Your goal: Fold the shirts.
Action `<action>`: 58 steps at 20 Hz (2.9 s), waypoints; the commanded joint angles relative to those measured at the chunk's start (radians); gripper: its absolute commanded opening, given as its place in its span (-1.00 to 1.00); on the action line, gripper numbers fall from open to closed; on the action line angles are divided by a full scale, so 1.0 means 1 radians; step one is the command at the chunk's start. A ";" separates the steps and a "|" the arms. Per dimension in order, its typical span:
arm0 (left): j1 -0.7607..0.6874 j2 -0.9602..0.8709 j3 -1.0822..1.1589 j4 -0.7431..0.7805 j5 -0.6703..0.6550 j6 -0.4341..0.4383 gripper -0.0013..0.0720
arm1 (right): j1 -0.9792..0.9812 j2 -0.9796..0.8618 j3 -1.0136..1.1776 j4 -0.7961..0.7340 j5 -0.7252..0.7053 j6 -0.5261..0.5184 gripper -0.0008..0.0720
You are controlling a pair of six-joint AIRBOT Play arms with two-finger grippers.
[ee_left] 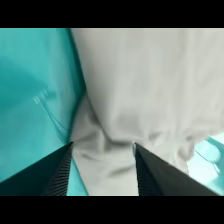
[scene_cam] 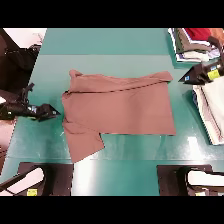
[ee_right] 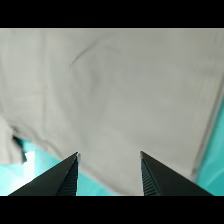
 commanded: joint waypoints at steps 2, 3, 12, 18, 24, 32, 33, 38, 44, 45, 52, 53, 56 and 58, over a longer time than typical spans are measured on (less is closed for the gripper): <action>0.006 0.025 -0.118 0.002 0.011 0.002 0.29 | -0.040 0.153 -0.251 0.019 -0.048 -0.028 0.20; 0.006 0.025 -0.123 0.002 0.026 0.002 0.29 | -0.052 0.180 -0.287 0.019 -0.058 -0.032 0.20; -0.005 0.025 -0.142 -0.003 0.136 0.001 0.29 | -0.083 0.321 -0.405 0.019 -0.108 -0.035 0.20; -0.005 0.025 -0.170 -0.058 0.148 0.019 0.06 | -0.083 0.332 -0.405 0.020 -0.118 -0.034 0.20; -0.171 0.025 -0.169 -0.022 0.230 -0.027 0.02 | -0.083 0.332 -0.405 0.020 -0.113 -0.034 0.20; -0.173 0.059 -0.041 -0.018 0.148 -0.093 -0.89 | -0.119 0.333 -0.414 -0.016 -0.076 -0.034 0.20; -0.173 0.080 -0.011 -0.017 0.132 -0.093 -0.89 | -0.138 0.338 -0.434 -0.015 -0.072 -0.034 0.20; -0.173 0.159 0.085 -0.017 0.051 -0.092 -0.89 | -0.266 0.363 -0.674 -0.124 -0.112 -0.034 0.34; -0.173 0.163 0.085 -0.016 0.045 -0.093 -0.89 | -0.299 0.254 -0.906 -0.135 -0.207 -0.076 0.35; -0.173 0.163 0.085 -0.016 0.046 -0.093 -0.89 | -0.280 0.239 -0.924 -0.136 -0.227 -0.079 0.32; -0.173 0.163 0.085 -0.016 0.046 -0.093 -0.89 | -0.131 0.253 -0.951 -0.125 -0.339 -0.077 0.22; -0.173 0.163 0.085 -0.016 0.046 -0.093 -0.89 | -0.118 0.259 -0.951 -0.109 -0.347 -0.077 0.21; -0.173 0.163 0.085 -0.016 0.036 -0.093 -0.89 | -0.064 0.267 -0.951 -0.109 -0.352 -0.077 -0.61; -0.173 0.163 0.085 -0.016 0.016 -0.093 -0.89 | -0.016 0.267 -0.949 -0.110 -0.358 -0.079 -0.94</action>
